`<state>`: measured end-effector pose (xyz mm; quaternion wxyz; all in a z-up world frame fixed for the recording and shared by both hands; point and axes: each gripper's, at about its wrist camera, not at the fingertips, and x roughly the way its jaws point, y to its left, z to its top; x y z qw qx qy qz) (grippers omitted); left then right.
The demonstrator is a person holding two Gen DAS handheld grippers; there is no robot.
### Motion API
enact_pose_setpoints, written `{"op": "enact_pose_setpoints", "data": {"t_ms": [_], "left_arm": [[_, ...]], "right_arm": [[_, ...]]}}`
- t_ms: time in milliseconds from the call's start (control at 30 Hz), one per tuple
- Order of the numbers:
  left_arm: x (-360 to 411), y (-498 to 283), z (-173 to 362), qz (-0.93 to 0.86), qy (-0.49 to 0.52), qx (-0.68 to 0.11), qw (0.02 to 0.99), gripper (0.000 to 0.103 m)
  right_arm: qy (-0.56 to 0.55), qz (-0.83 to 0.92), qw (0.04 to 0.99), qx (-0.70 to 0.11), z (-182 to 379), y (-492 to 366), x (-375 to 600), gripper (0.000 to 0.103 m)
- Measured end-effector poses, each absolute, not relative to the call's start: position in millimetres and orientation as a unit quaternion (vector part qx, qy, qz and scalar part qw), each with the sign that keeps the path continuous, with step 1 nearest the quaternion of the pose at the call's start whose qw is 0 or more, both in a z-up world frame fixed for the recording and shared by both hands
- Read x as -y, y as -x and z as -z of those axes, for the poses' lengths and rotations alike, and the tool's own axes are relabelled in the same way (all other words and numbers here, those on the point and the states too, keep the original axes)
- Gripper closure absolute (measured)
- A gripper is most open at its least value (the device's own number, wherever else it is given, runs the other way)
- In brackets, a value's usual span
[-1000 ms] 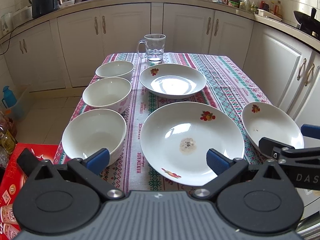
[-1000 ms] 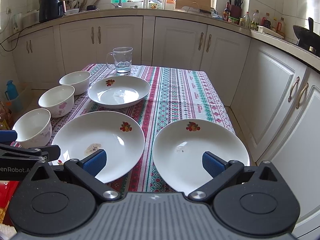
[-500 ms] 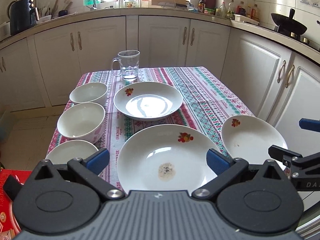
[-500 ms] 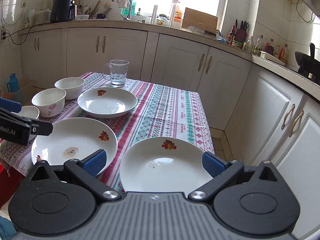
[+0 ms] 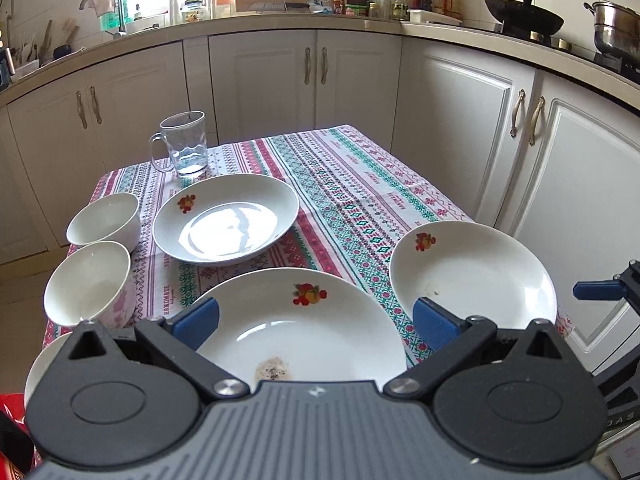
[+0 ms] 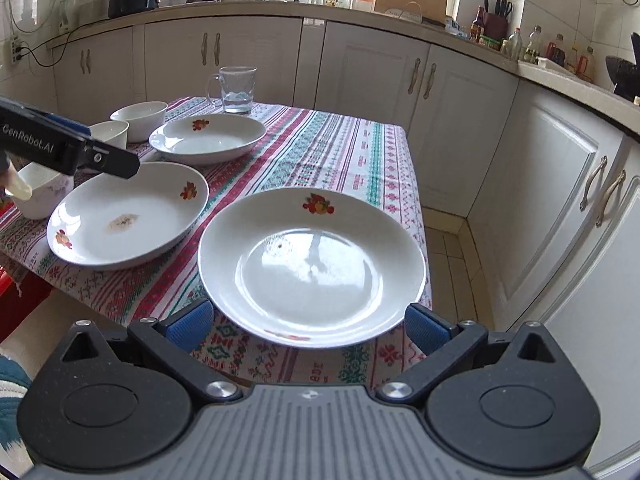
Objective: Organize plates and bowls
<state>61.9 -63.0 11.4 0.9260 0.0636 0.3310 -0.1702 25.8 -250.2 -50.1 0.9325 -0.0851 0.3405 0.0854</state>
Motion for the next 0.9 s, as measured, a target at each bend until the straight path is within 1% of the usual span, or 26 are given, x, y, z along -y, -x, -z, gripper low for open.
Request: {"op": "enact_pose_setpoints", "data": {"t_ms": [100, 367, 900], "left_arm": [[68, -67, -8, 0.174, -0.075, -0.333, 0.924, 0.001], [79, -83, -7, 0.207, -0.064, -0.364, 0.906, 0.001], [112, -120, -6, 0.258, -0.103, -0.389, 0.878, 0.001]], "right_arm": [[0.078, -0.092, 0.928, -0.353, 63, -29, 253, 0.0], [0.058, -0.105, 0.92, -0.372, 85, -46, 264, 0.0], [0.062, -0.131, 0.919, -0.366, 96, -64, 273, 0.0]]}}
